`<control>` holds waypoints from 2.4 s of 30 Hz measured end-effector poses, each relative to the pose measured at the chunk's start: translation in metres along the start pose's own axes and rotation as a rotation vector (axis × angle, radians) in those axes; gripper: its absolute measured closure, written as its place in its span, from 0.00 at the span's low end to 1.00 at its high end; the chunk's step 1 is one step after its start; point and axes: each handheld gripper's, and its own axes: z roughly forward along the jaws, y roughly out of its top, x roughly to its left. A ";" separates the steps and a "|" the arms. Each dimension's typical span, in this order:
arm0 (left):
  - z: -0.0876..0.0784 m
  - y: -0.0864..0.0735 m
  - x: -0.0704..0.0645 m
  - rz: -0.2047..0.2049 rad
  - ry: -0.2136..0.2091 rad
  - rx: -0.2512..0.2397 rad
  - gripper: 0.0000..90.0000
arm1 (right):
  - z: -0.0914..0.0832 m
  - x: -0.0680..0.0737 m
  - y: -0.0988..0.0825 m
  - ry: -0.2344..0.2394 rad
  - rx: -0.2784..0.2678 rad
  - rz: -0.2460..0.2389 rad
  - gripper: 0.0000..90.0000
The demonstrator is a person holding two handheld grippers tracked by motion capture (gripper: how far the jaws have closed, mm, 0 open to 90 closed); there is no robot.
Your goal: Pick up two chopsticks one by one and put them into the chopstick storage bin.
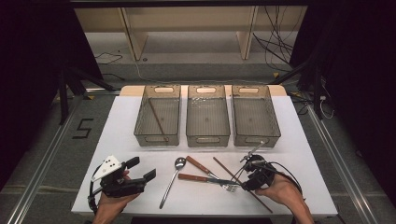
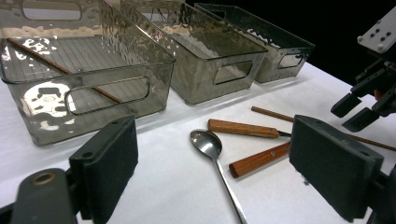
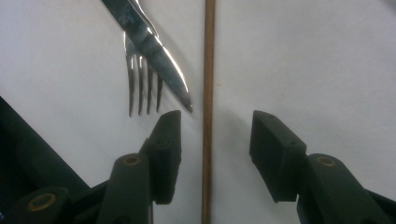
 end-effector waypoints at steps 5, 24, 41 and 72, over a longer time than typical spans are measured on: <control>0.000 0.000 0.000 -0.001 0.000 -0.001 0.17 | 0.005 0.001 -0.002 -0.014 0.042 -0.006 0.68; 0.000 0.000 0.000 -0.003 -0.002 -0.001 0.17 | 0.014 0.006 -0.001 -0.059 0.106 -0.052 0.86; 0.000 0.000 -0.001 -0.003 -0.003 -0.001 0.17 | 0.015 0.005 0.000 -0.045 0.105 -0.042 0.96; 0.001 -0.001 0.001 -0.008 0.006 0.000 0.17 | -0.047 0.004 0.057 0.033 -0.255 -0.072 0.96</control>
